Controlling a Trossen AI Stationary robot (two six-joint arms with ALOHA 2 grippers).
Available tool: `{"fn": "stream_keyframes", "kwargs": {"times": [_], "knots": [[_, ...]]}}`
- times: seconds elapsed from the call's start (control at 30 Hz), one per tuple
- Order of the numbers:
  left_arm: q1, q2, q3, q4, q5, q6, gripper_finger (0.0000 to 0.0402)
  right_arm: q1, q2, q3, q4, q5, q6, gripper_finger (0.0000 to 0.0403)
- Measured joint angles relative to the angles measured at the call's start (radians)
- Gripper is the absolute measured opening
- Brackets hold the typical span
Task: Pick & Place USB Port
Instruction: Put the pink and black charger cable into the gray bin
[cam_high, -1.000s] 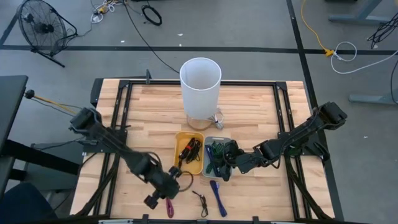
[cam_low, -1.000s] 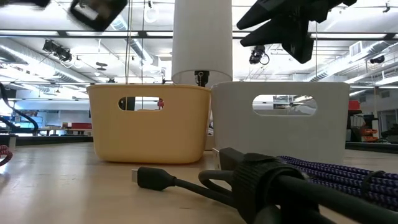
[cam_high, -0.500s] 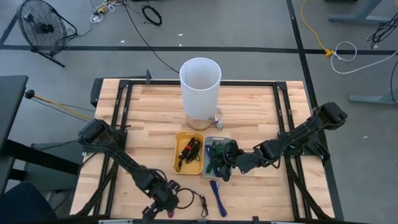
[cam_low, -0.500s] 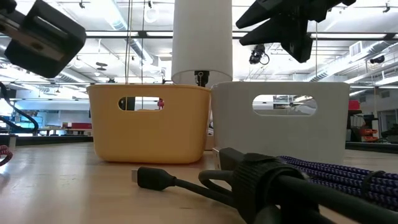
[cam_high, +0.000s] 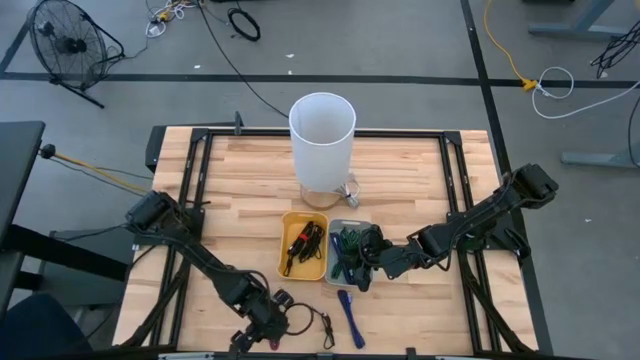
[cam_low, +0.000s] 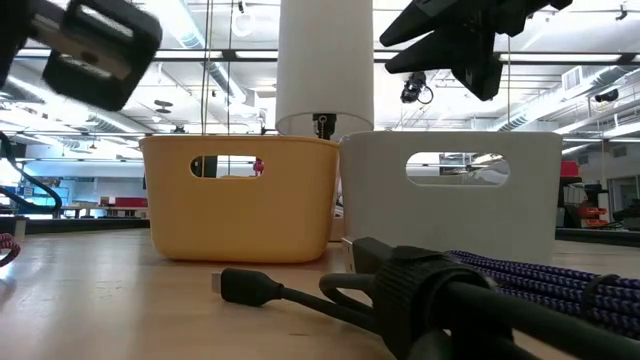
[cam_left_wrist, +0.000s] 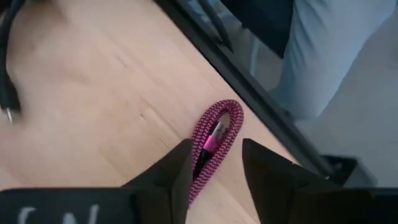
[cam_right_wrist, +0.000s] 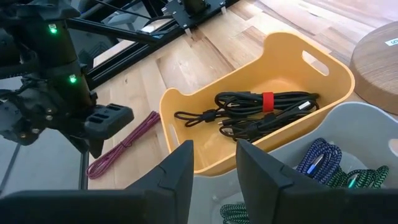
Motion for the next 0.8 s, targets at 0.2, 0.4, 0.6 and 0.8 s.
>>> {"fn": "stream_keyframes", "kwargs": {"times": [0.2,0.4,0.6,0.8], "knots": [[-0.031,0.006,0.000,-0.033,-0.117,0.209,0.0162,0.000,0.000,0.000,0.000,0.000,-0.005,0.0119],[-0.034,0.016,0.000,-0.128,-0.208,0.258,0.0162,0.000,0.000,0.000,0.000,0.000,-0.005,0.0119],[-0.031,0.082,0.005,-0.118,-0.199,0.279,0.0163,0.000,0.000,0.000,0.004,-0.003,-0.011,0.0119],[-0.026,0.109,0.006,-0.126,-0.181,0.273,0.0139,0.000,0.001,0.000,0.015,-0.002,-0.020,0.0119]]}}
